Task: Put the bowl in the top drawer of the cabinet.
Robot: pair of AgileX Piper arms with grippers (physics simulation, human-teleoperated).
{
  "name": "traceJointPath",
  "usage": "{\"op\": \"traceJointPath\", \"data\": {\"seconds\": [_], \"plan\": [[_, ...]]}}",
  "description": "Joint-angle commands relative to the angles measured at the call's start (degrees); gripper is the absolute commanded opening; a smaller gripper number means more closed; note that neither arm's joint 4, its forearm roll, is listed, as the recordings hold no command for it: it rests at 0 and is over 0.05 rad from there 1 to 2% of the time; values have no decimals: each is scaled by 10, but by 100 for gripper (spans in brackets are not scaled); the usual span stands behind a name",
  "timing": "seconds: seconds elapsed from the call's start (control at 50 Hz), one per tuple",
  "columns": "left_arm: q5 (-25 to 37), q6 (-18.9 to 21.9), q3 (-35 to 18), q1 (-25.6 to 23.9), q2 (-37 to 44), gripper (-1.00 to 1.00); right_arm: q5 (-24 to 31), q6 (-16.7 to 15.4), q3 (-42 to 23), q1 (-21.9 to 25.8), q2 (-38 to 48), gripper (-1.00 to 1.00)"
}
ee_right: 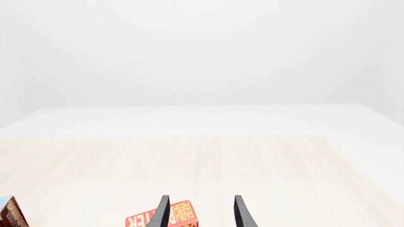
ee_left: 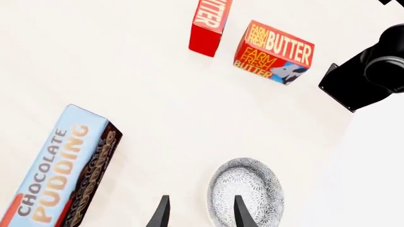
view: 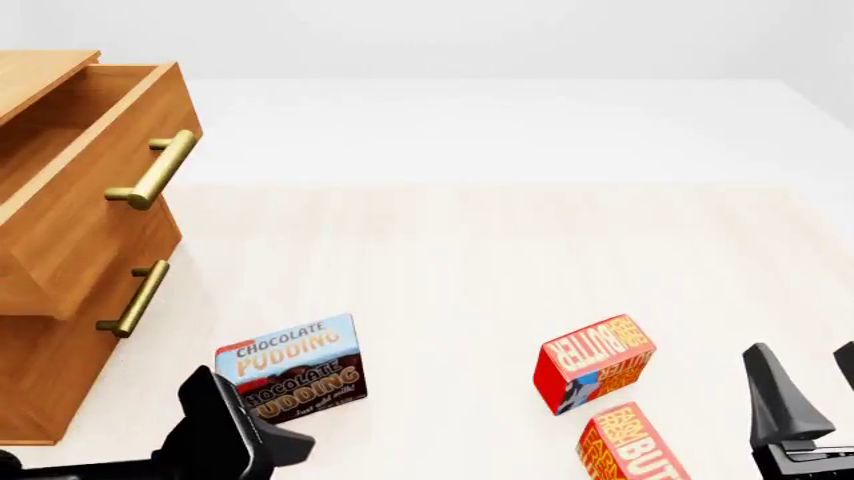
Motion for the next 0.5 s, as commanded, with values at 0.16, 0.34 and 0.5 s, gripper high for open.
{"op": "traceJointPath", "data": {"seconds": [0.16, 0.34, 0.5], "plan": [[-71, -36, 31, -13, 56, 100, 3, -2, 0, -6, 0, 100], [-105, -46, 34, -26, 94, 100, 5, -3, 0, -9, 0, 100], [-157, -66, 48, -41, 143, 100, 7, -4, 0, -11, 0, 100]]}}
